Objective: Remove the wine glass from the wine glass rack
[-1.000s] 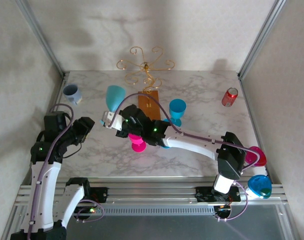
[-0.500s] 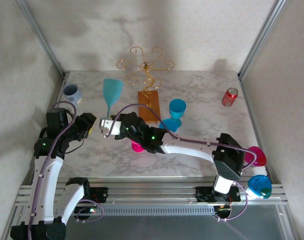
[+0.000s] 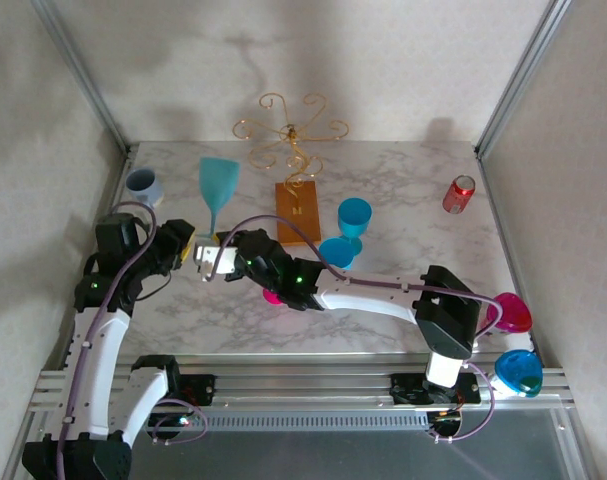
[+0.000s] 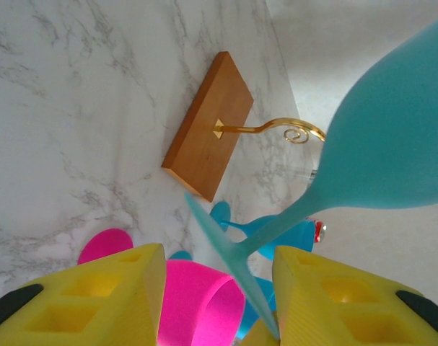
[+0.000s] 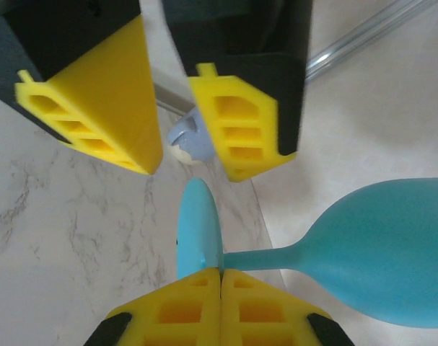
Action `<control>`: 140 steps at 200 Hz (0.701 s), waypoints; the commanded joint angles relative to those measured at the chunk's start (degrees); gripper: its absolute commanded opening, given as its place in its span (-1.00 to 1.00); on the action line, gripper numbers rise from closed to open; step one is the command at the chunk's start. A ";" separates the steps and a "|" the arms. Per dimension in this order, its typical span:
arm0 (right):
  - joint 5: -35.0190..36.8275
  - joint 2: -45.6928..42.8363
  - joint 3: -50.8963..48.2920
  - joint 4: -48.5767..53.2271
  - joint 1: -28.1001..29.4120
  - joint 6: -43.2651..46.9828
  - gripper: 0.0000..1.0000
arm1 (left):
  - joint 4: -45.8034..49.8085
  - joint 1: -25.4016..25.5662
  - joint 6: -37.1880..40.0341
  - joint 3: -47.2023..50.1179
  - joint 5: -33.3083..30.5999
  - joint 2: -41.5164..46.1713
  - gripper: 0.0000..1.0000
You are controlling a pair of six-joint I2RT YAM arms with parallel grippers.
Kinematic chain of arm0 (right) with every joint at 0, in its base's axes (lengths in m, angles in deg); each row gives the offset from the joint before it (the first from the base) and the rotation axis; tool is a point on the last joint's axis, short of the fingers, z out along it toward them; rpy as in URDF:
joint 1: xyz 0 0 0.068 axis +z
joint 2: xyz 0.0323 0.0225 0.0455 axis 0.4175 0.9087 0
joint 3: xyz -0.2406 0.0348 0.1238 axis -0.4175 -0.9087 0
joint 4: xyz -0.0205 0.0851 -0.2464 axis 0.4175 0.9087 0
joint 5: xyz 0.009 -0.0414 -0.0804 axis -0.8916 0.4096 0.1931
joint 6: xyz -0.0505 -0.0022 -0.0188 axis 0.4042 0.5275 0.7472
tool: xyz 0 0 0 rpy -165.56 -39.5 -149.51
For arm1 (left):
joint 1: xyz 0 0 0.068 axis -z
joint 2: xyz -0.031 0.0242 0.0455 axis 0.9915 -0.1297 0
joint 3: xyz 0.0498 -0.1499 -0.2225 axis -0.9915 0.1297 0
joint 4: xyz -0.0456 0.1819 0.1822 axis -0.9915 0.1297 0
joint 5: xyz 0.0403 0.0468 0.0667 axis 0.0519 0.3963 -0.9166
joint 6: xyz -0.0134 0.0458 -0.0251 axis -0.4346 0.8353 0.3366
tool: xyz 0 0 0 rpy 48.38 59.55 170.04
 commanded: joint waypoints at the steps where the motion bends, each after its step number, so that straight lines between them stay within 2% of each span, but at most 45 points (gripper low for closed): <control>1: 2.02 0.90 -0.61 -3.38 0.86 1.24 -1.00 | -2.59 -0.12 -1.17 0.41 1.33 -0.08 -0.17; 140: 3.95 2.12 -0.70 -8.92 1.18 4.02 -1.00 | -9.12 4.86 -4.93 4.05 -0.40 -1.97 -0.26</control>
